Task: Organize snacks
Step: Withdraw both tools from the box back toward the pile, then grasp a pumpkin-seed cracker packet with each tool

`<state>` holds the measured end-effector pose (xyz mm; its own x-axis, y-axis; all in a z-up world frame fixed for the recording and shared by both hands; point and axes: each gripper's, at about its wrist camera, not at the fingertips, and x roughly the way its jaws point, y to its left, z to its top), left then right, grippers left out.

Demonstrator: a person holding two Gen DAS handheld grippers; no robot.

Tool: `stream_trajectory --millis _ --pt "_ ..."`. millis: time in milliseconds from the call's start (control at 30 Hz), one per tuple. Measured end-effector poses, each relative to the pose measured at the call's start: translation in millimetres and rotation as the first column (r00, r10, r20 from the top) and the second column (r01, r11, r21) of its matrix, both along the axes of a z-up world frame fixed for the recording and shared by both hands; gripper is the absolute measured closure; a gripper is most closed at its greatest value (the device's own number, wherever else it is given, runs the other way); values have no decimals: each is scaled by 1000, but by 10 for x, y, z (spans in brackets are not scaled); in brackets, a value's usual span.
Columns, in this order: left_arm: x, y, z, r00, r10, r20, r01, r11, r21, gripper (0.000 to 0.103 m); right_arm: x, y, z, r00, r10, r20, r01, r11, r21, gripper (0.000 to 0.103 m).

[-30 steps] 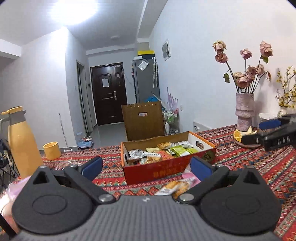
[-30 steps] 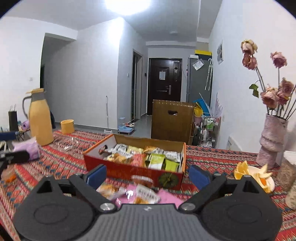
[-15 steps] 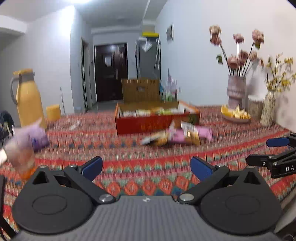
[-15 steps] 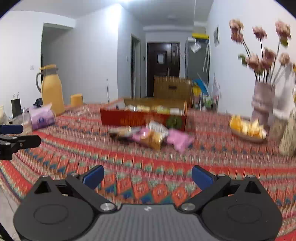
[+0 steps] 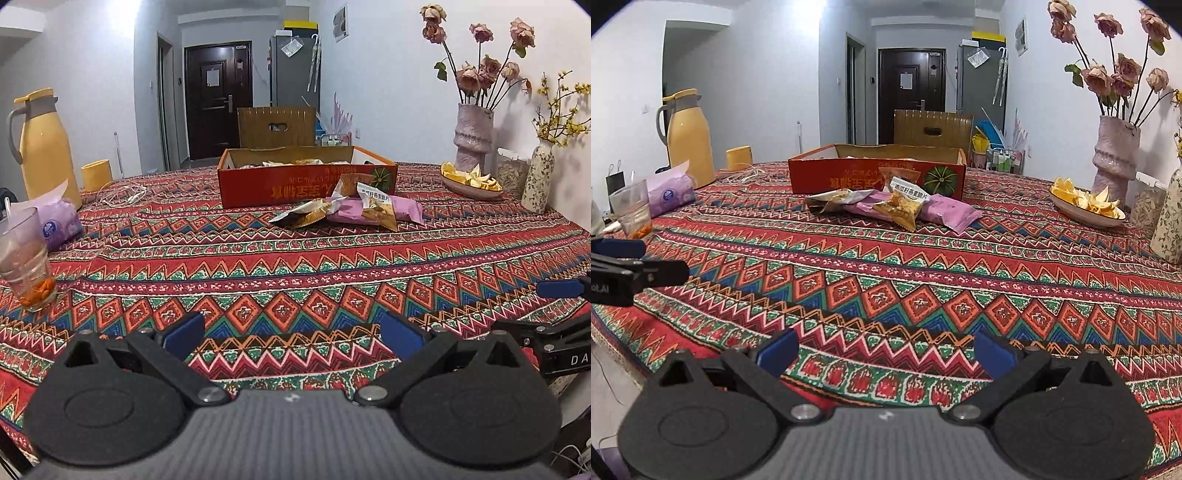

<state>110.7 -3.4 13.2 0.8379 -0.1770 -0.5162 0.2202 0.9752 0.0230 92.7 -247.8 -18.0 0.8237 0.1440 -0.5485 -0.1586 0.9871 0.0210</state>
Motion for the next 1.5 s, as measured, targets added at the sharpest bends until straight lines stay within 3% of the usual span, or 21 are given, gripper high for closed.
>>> stream_trajectory --millis 367,500,600,733,867,933,1067,1167,1333,1400,1467,1500 --pt "422 8 -24 999 -10 -53 9 1000 -21 0 414 -72 -44 999 -12 -43 13 1000 14 2" --pt "692 -19 107 999 -37 -21 36 999 -36 0 663 -92 15 999 -4 -36 5 1000 15 2" --pt "972 -15 189 998 -61 -3 60 995 -77 0 899 -101 88 1000 5 -18 -5 1000 -4 3" --pt "1436 -95 234 996 -90 0 90 994 -56 2 1252 -129 224 1000 20 11 -20 1000 -1 4" --pt "2070 -138 175 983 -180 -31 177 980 -85 3 1707 -105 323 998 61 21 -62 998 28 5" --pt "2443 -147 85 979 -191 -75 183 978 -104 11 1954 -69 314 997 71 13 -71 997 28 12" --pt "2820 -190 -60 971 -231 -60 226 970 -87 16 2423 -74 243 998 62 -22 -59 993 105 22" --pt "2999 -152 -198 953 -288 -90 272 949 -156 16 2652 -110 123 999 20 -41 -13 987 159 26" --pt "3139 -135 -406 942 -307 -133 280 941 -188 19 2689 -100 -43 1000 8 -21 -5 989 149 34" --pt "3161 -123 -394 937 -322 -139 290 935 -205 19 2664 -100 -61 1000 20 -12 -18 988 153 41" --pt "3165 -118 -402 934 -329 -140 296 931 -214 20 2653 -129 -106 999 29 -22 -24 982 189 58" --pt "3148 -131 -402 935 -326 -138 296 934 -200 22 2653 -142 -122 999 29 -36 -21 978 208 58"
